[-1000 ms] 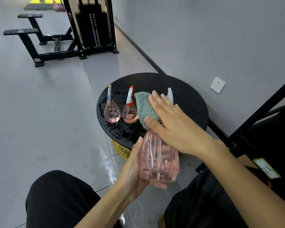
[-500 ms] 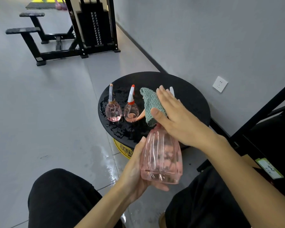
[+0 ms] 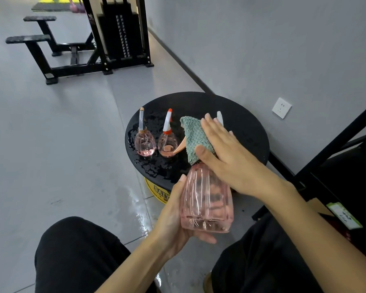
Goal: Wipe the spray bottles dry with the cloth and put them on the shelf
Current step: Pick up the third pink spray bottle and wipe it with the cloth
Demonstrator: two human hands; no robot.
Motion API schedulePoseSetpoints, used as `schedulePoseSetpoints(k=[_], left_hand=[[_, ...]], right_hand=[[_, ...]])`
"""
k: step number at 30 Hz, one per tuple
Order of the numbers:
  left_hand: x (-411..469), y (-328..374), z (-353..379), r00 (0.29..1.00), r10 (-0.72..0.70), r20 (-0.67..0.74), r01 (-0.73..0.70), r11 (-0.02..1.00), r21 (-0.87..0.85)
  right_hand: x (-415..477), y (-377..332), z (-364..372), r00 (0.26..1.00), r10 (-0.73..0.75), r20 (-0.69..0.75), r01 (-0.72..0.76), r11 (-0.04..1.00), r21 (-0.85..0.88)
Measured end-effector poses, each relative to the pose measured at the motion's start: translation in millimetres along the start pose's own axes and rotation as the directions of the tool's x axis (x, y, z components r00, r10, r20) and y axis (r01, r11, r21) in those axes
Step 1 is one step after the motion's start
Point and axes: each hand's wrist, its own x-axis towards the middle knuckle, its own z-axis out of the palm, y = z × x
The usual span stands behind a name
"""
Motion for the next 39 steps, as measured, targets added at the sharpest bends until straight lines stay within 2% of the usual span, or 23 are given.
schedulePoseSetpoints(k=[7,11,15,18,21,25,28,34,39], left_hand=[[-2,7,-6,0.998,0.018,-0.054,-0.017,1.000,0.018],[-3,4,-2,1.000,0.002,-0.030,0.000,0.998,0.064],[-2,0,1,1.000,-0.007,-0.026,0.009,0.998,0.061],[-2,4,-1,0.998,0.029,-0.053,-0.024,0.996,0.086],[-3,7,-2,0.996,0.064,-0.057,-0.058,0.993,0.106],[-1,2,0,0.998,0.028,-0.047,-0.025,0.997,0.077],[1,1,2,0.999,0.011,-0.048,-0.009,0.999,0.050],[-1,7,-5,0.994,0.071,-0.083,-0.062,0.993,0.101],[-2,1,-6,0.999,-0.006,-0.035,0.008,0.999,0.044]], right_hand=[[-20,-12,7,0.991,-0.087,0.102,0.084,0.996,0.030],[-4,-9,2,0.996,-0.044,0.074,0.046,0.998,-0.035],[14,-11,-4,0.999,0.012,0.050,-0.013,1.000,0.019],[3,-20,3,0.993,-0.060,0.103,0.067,0.996,-0.066],[-9,-26,7,0.982,-0.112,0.151,0.122,0.990,-0.065],[10,-20,1,0.992,-0.065,0.107,0.076,0.992,-0.104],[24,-17,-3,0.997,-0.020,0.077,0.023,0.999,-0.031],[-5,-26,10,0.980,-0.122,0.155,0.139,0.985,-0.103],[7,-15,4,0.990,-0.050,0.131,0.061,0.995,-0.077]])
